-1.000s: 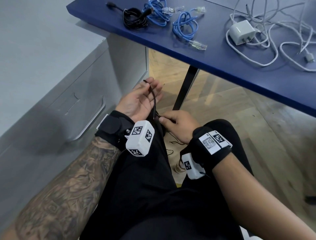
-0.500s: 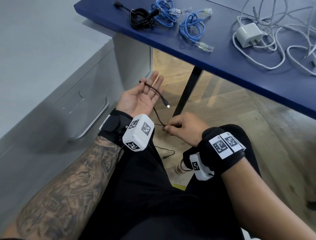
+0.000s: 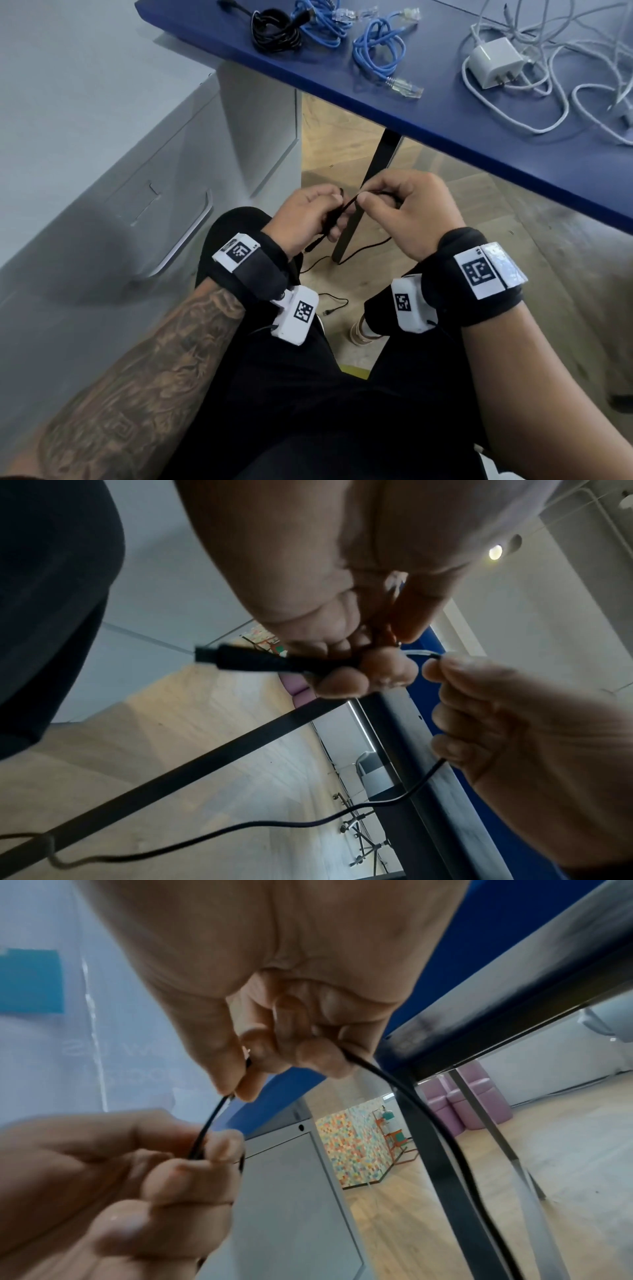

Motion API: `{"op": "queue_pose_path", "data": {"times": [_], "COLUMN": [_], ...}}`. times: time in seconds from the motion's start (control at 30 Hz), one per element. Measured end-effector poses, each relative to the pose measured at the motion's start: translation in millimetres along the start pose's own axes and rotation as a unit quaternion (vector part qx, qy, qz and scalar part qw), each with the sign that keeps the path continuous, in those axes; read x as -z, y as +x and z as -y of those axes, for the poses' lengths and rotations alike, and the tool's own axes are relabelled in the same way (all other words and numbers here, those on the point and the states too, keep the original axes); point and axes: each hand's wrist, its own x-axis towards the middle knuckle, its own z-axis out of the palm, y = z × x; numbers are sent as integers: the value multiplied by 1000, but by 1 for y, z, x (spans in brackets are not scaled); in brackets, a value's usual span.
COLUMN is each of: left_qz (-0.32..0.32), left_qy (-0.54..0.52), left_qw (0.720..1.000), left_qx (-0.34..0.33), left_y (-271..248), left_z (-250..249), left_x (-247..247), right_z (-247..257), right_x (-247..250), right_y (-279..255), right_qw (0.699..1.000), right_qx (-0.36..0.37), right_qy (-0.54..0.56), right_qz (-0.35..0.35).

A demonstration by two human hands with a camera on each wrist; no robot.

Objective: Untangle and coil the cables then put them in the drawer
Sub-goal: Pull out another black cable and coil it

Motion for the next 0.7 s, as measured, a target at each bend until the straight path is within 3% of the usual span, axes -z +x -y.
{"op": "queue_pose_path", "data": {"times": [0.2, 0.3, 0.4, 0.47, 0.53, 0.7], "left_qz": [46, 83, 107, 71, -4, -103], "left_qy": [12, -125, -316, -419, -451, -346], "left_qw": [998, 984, 939, 903, 892, 932], "left_qx": [47, 92, 83, 63, 45, 14], "left_y": [-3, -6, -7, -4, 2, 6], "left_z": [-5, -13, -21, -20, -13, 7], "left_x": [-4, 5, 15, 21, 27, 32], "right_z": [-24, -33, -38, -35, -27, -10], "right_x": [-12, -25, -45, -56, -63, -62], "right_y": [8, 8, 0, -8, -15, -17], "right_qw": [996, 995, 991, 990, 985, 981], "right_qx": [-15, -40, -92, -91, -73, -6], "right_qy": [38, 67, 96, 84, 57, -6], "right_qz": [-73, -69, -4, 71, 146, 195]}}
